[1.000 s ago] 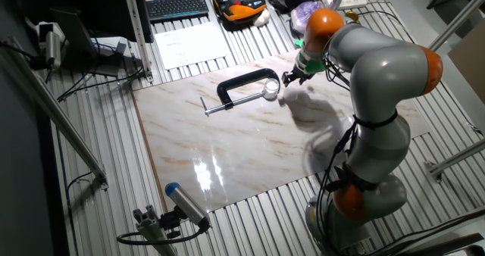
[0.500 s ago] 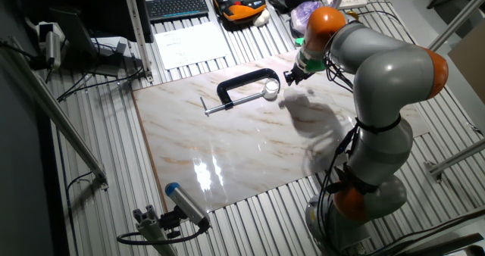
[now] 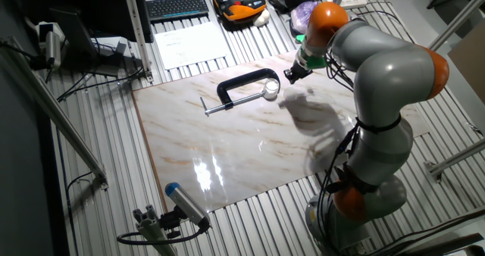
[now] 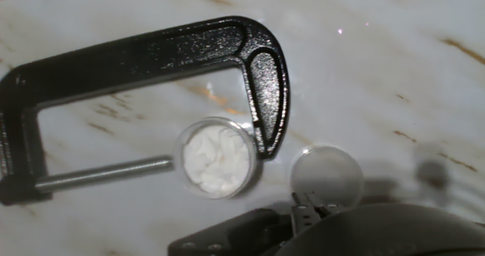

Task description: Unscrew the lid from the jar

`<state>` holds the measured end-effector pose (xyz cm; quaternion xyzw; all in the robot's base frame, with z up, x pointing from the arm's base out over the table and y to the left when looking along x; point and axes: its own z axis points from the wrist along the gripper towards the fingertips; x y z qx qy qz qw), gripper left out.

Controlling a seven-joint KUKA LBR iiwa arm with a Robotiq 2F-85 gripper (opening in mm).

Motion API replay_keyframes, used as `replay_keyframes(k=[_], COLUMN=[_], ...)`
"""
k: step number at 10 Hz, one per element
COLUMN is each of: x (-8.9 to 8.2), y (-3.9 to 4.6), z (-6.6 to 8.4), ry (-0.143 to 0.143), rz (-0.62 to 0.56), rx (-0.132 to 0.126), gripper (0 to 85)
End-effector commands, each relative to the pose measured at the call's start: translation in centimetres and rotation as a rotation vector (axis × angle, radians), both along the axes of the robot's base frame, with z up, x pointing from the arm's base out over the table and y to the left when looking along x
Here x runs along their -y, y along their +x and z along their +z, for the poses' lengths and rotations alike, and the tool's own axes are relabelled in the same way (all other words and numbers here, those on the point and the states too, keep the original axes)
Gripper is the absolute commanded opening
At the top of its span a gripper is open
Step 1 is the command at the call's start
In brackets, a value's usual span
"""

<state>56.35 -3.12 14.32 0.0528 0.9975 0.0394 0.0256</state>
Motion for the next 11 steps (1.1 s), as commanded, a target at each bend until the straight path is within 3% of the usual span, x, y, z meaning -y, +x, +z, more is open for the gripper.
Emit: replay_keyframes(k=[1, 3, 5, 9, 10, 11], x=[-0.9, -2.0, -2.5, -3.0, -3.4, -3.6], y=[-0.10, 0.00, 0.35, 2.09, 2.47, 2.56], z=[0.8, 2.6, 4.4, 9.2, 10.5, 11.2], ry=[0.001, 0.016, -0.010, 0.002, -0.010, -0.014], rz=[-0.015, -0.016, 0.026, 0.050, 0.048, 0.045], rx=[-0.008, -0.029, -0.012, -0.047, -0.052, -0.035], gripper=[0.0, 0.0, 0.0, 0.0, 0.0, 0.0])
